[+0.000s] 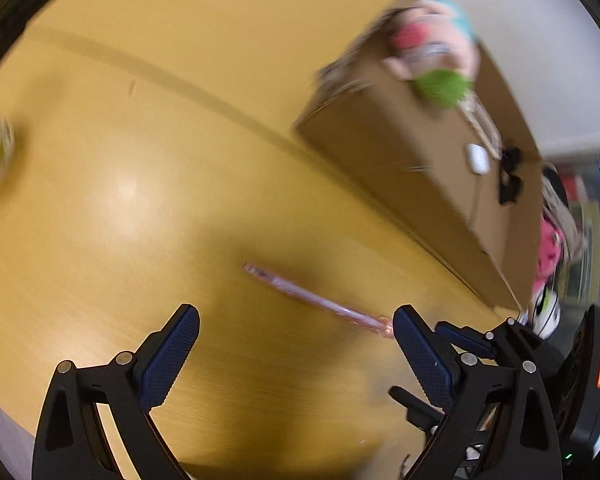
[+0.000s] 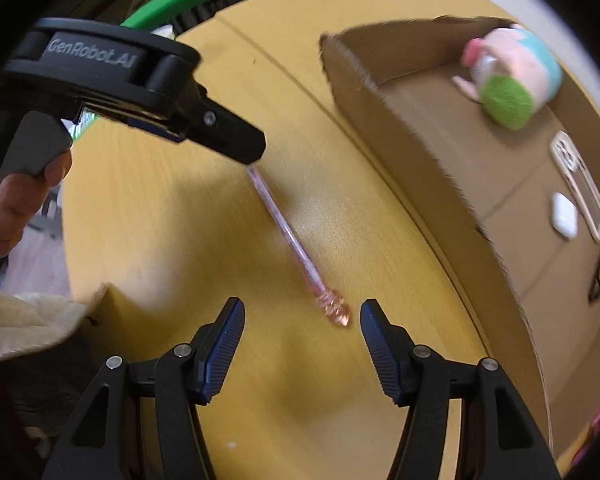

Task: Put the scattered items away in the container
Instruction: 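Move the right tool to the pink pen and close on it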

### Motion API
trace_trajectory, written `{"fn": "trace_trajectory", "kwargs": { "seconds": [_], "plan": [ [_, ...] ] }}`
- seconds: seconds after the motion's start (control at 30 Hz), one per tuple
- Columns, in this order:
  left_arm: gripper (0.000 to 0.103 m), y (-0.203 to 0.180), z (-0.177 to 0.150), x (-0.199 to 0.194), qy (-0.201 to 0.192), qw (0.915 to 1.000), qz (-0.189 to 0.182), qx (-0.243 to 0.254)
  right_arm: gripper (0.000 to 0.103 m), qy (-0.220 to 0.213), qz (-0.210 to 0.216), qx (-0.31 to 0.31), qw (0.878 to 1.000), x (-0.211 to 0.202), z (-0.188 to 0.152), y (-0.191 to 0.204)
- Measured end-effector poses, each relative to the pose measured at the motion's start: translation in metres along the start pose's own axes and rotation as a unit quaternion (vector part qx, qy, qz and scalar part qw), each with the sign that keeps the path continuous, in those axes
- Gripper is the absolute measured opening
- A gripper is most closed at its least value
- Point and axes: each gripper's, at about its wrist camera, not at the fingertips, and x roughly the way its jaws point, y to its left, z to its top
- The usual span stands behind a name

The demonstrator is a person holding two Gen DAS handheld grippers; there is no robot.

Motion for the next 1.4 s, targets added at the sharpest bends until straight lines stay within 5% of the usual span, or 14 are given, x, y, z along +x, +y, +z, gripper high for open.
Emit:
{"fn": "trace_trajectory", "kwargs": {
  "seconds": [0.23, 0.47, 0.57, 0.7, 1.03, 1.13, 1.2, 1.3, 1.4],
  "plan": [
    [0.102, 0.032, -0.004, 0.034, 0.013, 0.9939, -0.026, -0.106, 0.059, 0.004, -0.018, -0.065, 0.998, 0.041, 0.007, 0.008],
    [0.1, 0.022, -0.014, 0.043, 0.009, 0.9925, -0.011, -0.121, 0.047, -0.009, -0.032, -0.068, 0.997, 0.057, 0.008, 0.022],
    [0.097, 0.031, -0.025, 0.042, 0.011, 0.9884, -0.018, -0.151, 0.038, -0.017, -0.045, -0.066, 0.997, 0.057, 0.004, 0.03],
    [0.097, 0.046, -0.042, 0.041, 0.006, 0.9822, -0.027, -0.186, 0.012, -0.023, -0.059, -0.076, 0.995, 0.057, -0.006, 0.046],
    [0.096, 0.028, -0.056, 0.055, 0.011, 0.9861, -0.033, -0.162, 0.012, -0.018, -0.015, 0.033, 0.999, 0.056, -0.022, 0.051],
    [0.077, 0.02, -0.062, 0.058, 0.014, 0.9883, -0.048, -0.144, 0.012, -0.034, -0.004, 0.055, 0.998, 0.05, -0.024, 0.055],
    [0.036, 0.016, -0.063, 0.064, 0.031, 0.9878, -0.061, -0.14, 0.012, -0.043, 0.001, 0.062, 0.997, 0.044, -0.023, 0.06],
    [0.017, 0.012, -0.055, 0.066, 0.036, 0.9872, -0.063, -0.142, 0.012, -0.048, 0.0, 0.068, 0.997, 0.038, -0.022, 0.067],
    [0.01, 0.007, -0.049, 0.055, 0.019, 0.9875, -0.072, -0.139, 0.012, -0.05, 0.001, 0.087, 0.995, 0.032, -0.023, 0.068]
  ]
}}
